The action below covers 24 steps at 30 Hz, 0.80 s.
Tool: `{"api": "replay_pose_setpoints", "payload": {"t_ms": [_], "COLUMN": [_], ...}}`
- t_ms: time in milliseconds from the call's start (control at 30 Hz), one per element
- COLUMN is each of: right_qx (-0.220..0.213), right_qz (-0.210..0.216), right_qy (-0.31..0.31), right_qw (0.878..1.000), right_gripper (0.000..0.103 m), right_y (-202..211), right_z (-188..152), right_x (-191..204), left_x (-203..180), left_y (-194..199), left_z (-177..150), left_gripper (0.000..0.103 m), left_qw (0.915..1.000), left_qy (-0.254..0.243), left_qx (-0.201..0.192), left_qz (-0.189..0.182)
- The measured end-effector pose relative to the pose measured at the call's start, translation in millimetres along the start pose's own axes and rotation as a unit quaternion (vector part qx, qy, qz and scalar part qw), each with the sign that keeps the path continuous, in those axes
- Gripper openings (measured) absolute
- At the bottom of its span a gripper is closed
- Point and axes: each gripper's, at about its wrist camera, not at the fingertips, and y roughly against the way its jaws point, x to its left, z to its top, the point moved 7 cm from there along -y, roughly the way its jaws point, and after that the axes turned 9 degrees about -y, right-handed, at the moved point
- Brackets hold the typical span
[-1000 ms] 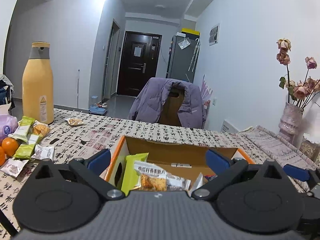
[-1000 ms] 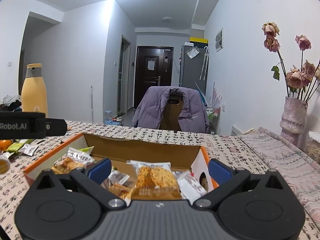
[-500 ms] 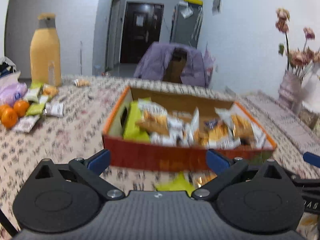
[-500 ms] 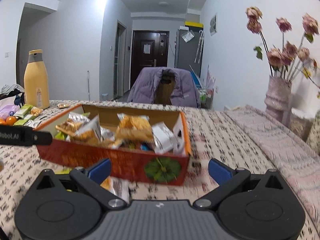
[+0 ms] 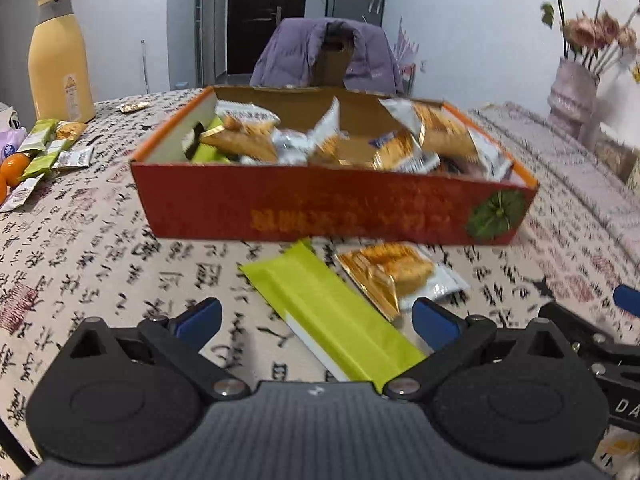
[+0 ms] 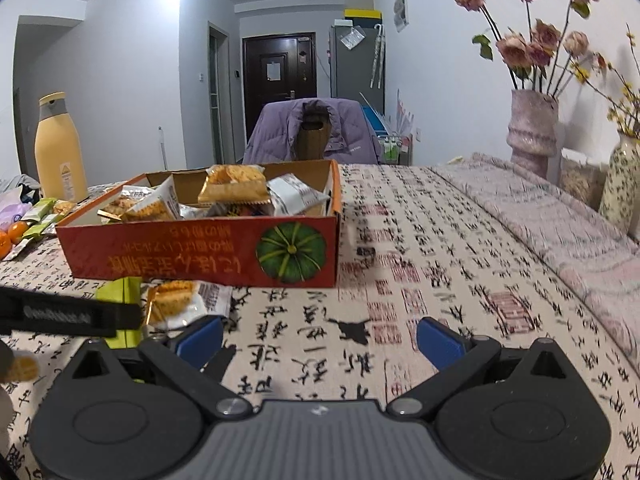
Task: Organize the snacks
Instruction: 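Grasp a lime-green bar with the left tool while the right tool grasps a biscuit packet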
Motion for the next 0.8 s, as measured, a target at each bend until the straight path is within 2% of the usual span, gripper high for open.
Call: {"api": "replay_pose_setpoints", "payload": {"t_ms": [167, 267, 333, 667, 767, 800], "right_qx": [0.005, 0.005, 0.006, 0.01, 0.012, 0.013], "right_qz": [0.001, 0.001, 0.0, 0.002, 0.004, 0.004], "right_qy": [-0.01, -0.013, -0.016, -0.025, -0.022, -0.021], "right_qw": [1.0, 1.0, 1.0, 1.0, 1.0, 1.0], "right_gripper": [0.103, 0.103, 0.103, 0.103, 0.103, 0.103], "right_y": [0, 1, 1, -1, -2, -2], "right_z": [-5, -6, -6, -10, -11, -12], "right_x": [-4, -6, -7, -8, -5, -5], "left_x": [-9, -6, -2, 26, 26, 24], "left_y": [-4, -4, -3, 3, 4, 5], "left_z": [-7, -9, -12, -18, -17, -17], "left_gripper": [0.103, 0.094, 0.084, 0.076, 0.056, 0.041], "left_qw": [0.9998, 0.9998, 0.9997, 0.9996, 0.9996, 0.9996], "left_qy": [-0.017, -0.015, -0.015, -0.008, -0.018, -0.023], "left_qx": [0.009, 0.014, 0.019, 0.012, 0.006, 0.002], "left_qz": [0.009, 0.009, 0.007, 0.026, 0.021, 0.015]}}
